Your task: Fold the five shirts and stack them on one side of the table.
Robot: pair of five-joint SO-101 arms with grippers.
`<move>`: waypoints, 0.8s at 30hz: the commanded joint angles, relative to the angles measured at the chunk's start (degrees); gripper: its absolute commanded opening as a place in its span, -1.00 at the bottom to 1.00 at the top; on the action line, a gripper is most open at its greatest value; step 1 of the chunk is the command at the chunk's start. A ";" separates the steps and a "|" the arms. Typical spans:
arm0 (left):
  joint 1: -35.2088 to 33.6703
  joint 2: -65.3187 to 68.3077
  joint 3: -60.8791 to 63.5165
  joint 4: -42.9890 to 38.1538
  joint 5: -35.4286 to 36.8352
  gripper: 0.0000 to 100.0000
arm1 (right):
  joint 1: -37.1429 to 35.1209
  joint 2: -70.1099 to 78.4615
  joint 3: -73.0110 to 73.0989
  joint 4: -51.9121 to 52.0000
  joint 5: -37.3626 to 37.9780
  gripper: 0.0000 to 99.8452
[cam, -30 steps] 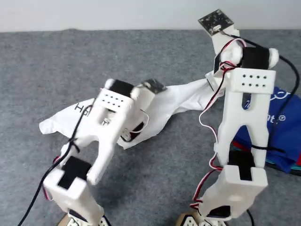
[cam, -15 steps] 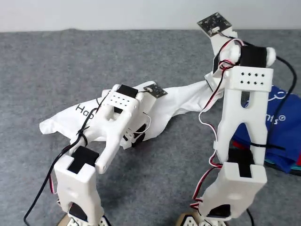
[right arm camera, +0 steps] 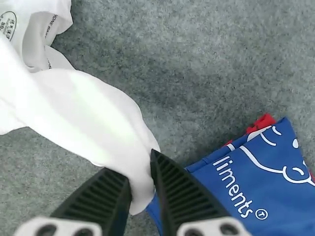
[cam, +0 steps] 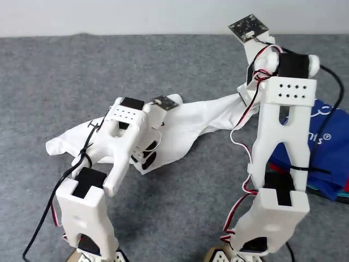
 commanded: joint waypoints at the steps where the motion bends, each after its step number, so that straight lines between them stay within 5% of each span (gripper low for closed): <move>1: 0.26 -0.26 0.92 -0.70 -1.32 -0.76 | 0.66 -0.31 -2.99 1.19 0.00 -0.98; 17: 5.71 -1.05 0.84 3.34 -1.14 -0.77 | 0.84 -0.66 -3.08 1.36 0.00 -0.98; 24: 4.31 -0.26 3.30 -2.99 -1.32 -0.76 | 0.84 -0.57 -3.08 1.19 0.00 -0.98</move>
